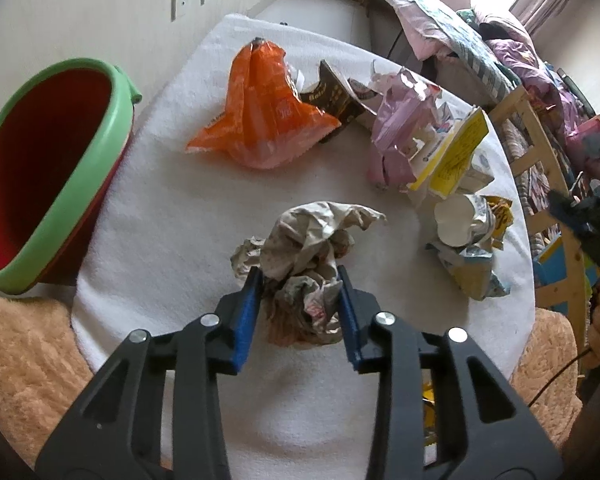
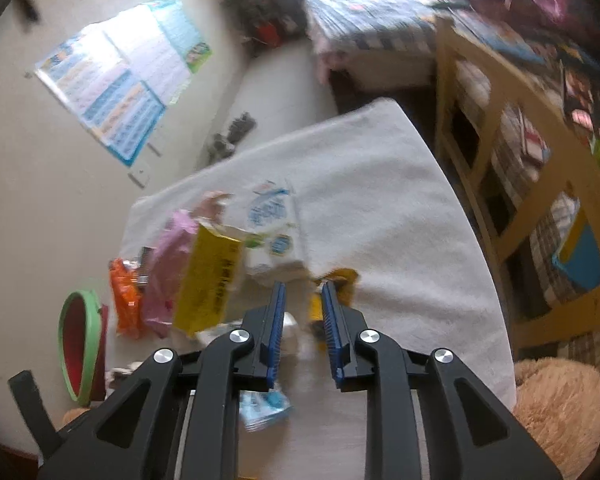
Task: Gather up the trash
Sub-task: 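Grasp the crumpled paper with the left gripper, then grasp the yellow candy wrapper with the right gripper while the left gripper holds the paper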
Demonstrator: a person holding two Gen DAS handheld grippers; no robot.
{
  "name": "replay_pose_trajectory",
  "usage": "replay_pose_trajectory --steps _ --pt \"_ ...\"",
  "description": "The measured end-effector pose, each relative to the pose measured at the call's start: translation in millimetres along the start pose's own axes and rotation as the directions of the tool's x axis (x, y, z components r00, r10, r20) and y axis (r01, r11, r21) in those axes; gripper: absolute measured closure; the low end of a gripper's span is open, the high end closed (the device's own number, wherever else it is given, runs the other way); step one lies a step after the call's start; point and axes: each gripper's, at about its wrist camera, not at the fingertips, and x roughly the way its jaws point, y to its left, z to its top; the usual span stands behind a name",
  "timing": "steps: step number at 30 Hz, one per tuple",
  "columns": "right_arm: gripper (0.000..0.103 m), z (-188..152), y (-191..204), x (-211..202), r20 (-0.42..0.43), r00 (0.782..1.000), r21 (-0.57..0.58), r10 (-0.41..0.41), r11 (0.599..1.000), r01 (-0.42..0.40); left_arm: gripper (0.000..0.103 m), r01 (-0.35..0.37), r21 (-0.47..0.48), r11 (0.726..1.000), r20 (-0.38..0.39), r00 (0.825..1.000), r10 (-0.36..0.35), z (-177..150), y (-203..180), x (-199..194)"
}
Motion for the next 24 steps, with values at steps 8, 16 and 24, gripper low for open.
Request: replay_pose_trajectory --steps 8,16,24 --pt "0.058 -4.6 -13.7 49.0 -0.109 0.994 0.048 -0.01 0.999 0.015 0.069 0.005 -0.004 1.0 -0.001 1.0 -0.005 0.5 1.5 0.9" --pt "0.072 -5.3 -7.4 64.6 -0.129 0.991 0.003 -0.033 0.999 0.033 0.069 0.003 -0.002 1.0 0.001 1.0 -0.003 -0.9 0.3 1.1" --pt "0.098 -3.0 -0.1 20.9 -0.046 0.999 0.009 0.007 1.0 -0.006 0.069 -0.002 0.001 1.0 0.06 0.998 0.002 2.9 -0.8 -16.9"
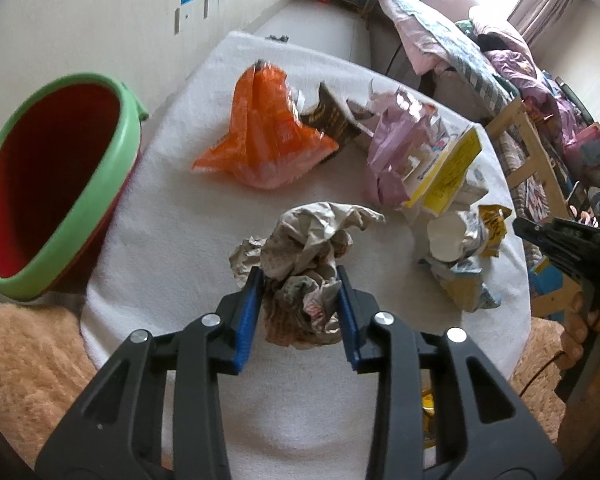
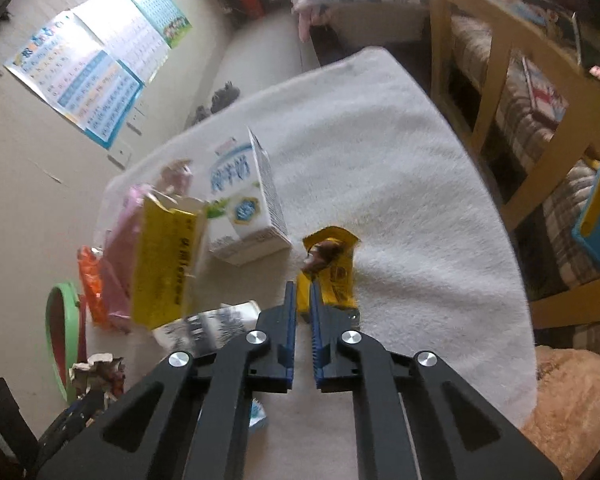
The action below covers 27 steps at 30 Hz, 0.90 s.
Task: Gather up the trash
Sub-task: 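Grasp the yellow candy wrapper with the right gripper while the left gripper holds the paper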
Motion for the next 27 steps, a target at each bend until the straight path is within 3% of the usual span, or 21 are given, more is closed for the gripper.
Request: replay_pose_trajectory --steps 12,21,27 --pt "0.099 2.4 55.0 -65.5 0.134 0.984 -0.127 0.115 0.987 -0.098 0.069 -0.023 -0.013 1.0 0.158 0.987 0.025 22.3 2.5 -48.9" --pt "0.099 -10.9 113.1 -87.5 0.122 0.966 -0.266 0.226 0.945 -0.188 0.069 -0.046 -0.037 0.998 0.234 0.971 0.053 30.7 13.1 -74.3" --pt "0.099 -22.5 154.9 -96.9 0.105 0.95 -0.377 0.293 0.896 -0.235 0.069 -0.07 -0.063 0.996 0.288 0.954 0.085 34.8 26.7 -91.3"
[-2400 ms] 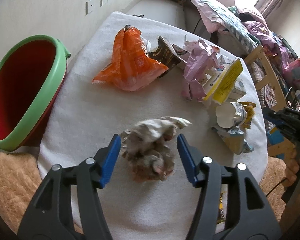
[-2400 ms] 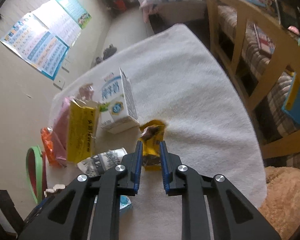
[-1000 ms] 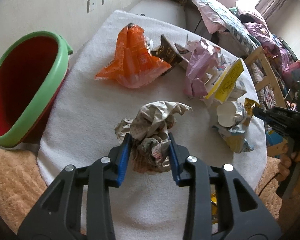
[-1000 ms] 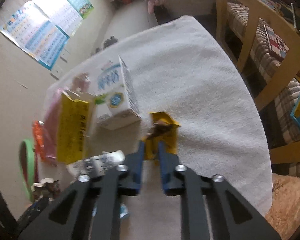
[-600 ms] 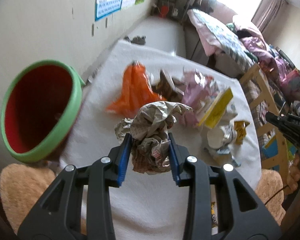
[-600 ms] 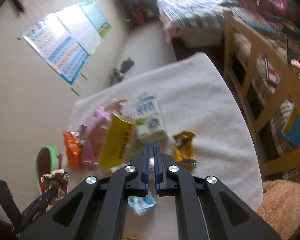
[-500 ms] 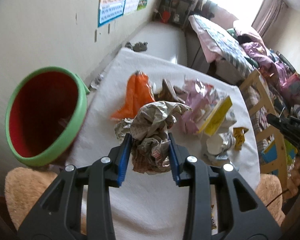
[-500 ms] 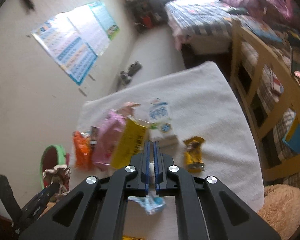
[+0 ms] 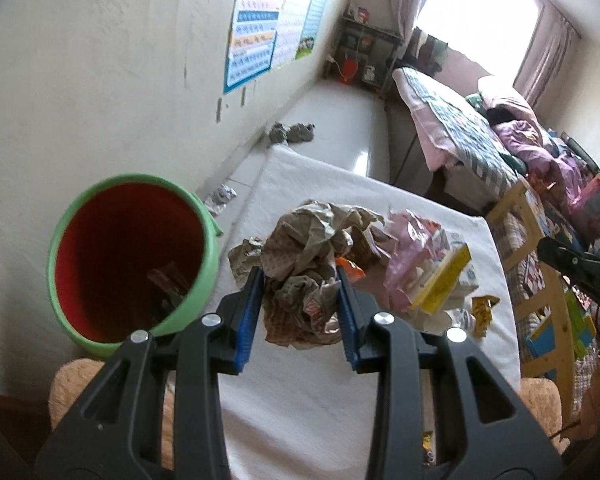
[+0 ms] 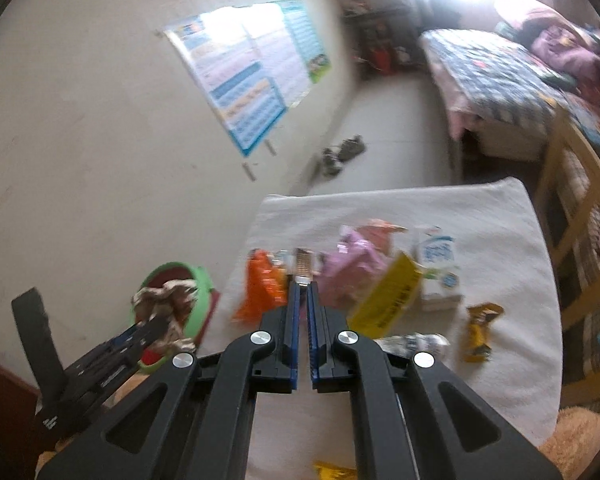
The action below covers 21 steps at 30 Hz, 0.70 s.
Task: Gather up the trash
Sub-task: 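Grasp the yellow candy wrapper with the right gripper while the left gripper holds the paper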
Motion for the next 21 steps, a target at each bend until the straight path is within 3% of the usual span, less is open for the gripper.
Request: replay_pose_trajectory --steps 3,5,7,8,11,14,17,21 --pt "0.099 1.6 7.5 0.3 0.019 0.999 -0.075 -0.048 0.996 0.05 0.069 -0.012 -0.009 1.0 -0.001 1.0 0.012 1.5 7.9 -2.0" --pt "0.09 4.7 -15.1 1.6 0.017 0.993 -0.041 -0.116 0.992 0.117 0.069 -0.007 -0.025 1.0 -0.001 1.0 0.007 0.2 15.3 -4.4" --pt "0.046 4.3 -47.4 7.5 -0.035 0.991 0.045 -0.126 0.991 0.128 0.069 -0.008 -0.029 1.0 -0.008 1.0 0.008 -1.4 18.9 -3.5" --pt "0.042 1.4 -73.4 13.8 -0.067 0.984 0.109 -0.165 0.979 0.172 0.069 -0.006 -0.033 0.999 -0.014 1.0 0.005 -2.8 19.7 -1.7" --pt "0.042 -10.9 -122.5 29.1 -0.143 0.953 0.201 -0.267 0.935 0.292 0.069 0.013 -0.041 0.999 -0.032 0.999 -0.014 -5.1 17.3 4.1" --pt "0.042 -27.1 -162.6 51.9 -0.246 0.929 0.278 -0.276 0.898 0.341 0.069 0.027 -0.016 1.0 -0.042 0.999 -0.028 -6.5 8.3 6.7" --pt "0.042 -39.8 -184.2 76.3 -0.308 0.893 0.271 -0.329 0.869 0.414 0.069 0.03 -0.004 1.0 -0.045 0.999 -0.03 -7.9 2.9 7.1" --pt "0.043 -49.4 -191.2 92.0 -0.346 0.879 0.25 -0.327 0.871 0.423 0.069 0.022 -0.001 1.0 -0.055 0.998 -0.022 -10.2 2.8 9.1"
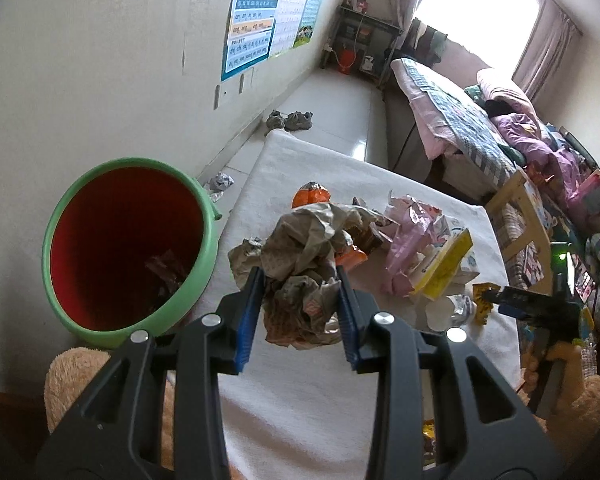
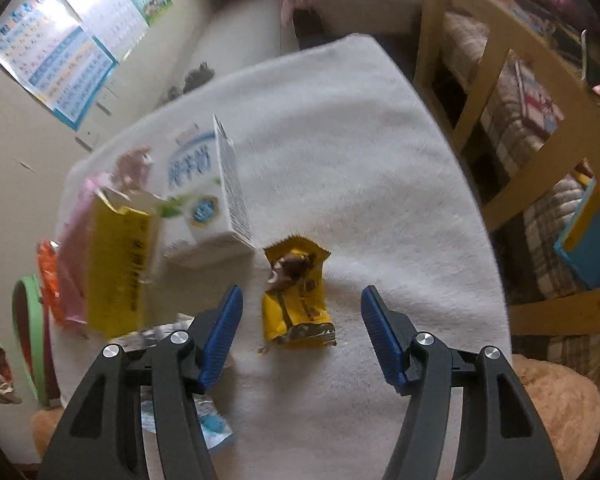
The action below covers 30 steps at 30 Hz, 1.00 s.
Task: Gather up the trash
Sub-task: 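Grasp the yellow candy wrapper with the right gripper while the left gripper holds the paper, then carry both items over the red bucket and open both grippers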
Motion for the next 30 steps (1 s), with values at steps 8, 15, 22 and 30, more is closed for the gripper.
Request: replay_pose_trajectory --steps 8,15,22,30 --pt "0.084 -6.6 3.4 -7.3 0.034 0.999 -0.027 0.004 1.0 -0.003 0.069 -0.014 0.019 1.0 -0.006 1.0 0.014 0.2 -5.8 2.2" --pt "0.086 -21.6 46.0 -75.8 0.177 0.979 -0.149 0.101 0.986 -0.075 0.069 -0.029 0.024 0.999 0.005 1.0 0.029 1.7 -6.5 2.8" --pt "0.086 -36.4 133.9 -125.5 0.2 0.936 -0.358 0.289 0.911 -0.205 0.069 -0.056 0.0 0.998 0.034 0.998 0.056 5.8 9.3 -2.2" --pt "0.085 -66.4 252.2 -138.9 0.076 0.888 -0.583 0.454 0.742 -0.33 0.069 -0.165 -0.088 0.982 0.083 0.982 0.172 21.5 64.9 -17.8"
